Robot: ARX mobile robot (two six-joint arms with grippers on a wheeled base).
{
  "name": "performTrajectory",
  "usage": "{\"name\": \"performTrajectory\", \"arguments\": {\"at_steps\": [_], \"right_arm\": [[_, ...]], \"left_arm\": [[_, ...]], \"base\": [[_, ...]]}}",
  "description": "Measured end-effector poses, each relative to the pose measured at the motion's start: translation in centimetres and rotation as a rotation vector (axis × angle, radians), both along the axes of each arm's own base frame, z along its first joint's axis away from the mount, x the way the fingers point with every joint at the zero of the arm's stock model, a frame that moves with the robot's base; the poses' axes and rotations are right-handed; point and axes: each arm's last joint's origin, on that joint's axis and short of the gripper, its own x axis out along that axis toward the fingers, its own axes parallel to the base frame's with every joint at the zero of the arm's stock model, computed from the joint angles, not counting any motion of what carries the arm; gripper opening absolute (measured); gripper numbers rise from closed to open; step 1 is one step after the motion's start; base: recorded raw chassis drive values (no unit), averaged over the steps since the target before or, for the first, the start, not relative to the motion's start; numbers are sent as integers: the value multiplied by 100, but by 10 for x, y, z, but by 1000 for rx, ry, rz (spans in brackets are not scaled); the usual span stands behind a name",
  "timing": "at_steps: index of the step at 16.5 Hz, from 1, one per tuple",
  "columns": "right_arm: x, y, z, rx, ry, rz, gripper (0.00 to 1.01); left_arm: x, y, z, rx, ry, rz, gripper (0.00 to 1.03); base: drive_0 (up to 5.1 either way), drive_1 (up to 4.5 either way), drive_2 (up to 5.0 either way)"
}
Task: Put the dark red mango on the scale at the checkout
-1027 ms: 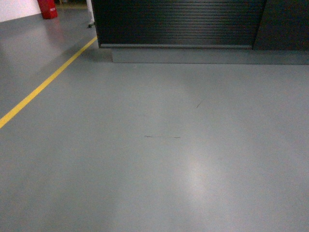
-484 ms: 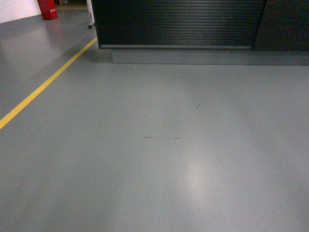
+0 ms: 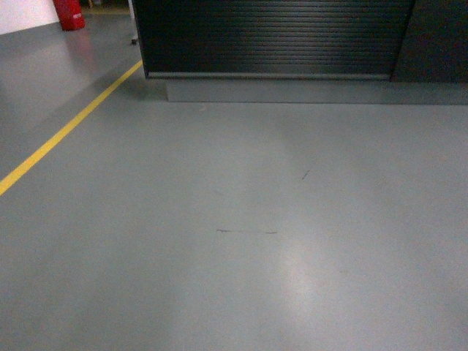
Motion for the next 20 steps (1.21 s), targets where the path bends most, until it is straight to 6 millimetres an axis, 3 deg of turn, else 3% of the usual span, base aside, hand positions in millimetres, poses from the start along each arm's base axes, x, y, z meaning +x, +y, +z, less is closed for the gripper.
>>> {"name": "performTrajectory", "arguments": {"at_steps": [20], "right_arm": [[0,0,0,0,0,0,98]], "left_arm": [[0,0,0,0,-1,0,98]], "base": [[0,432,-432]]}}
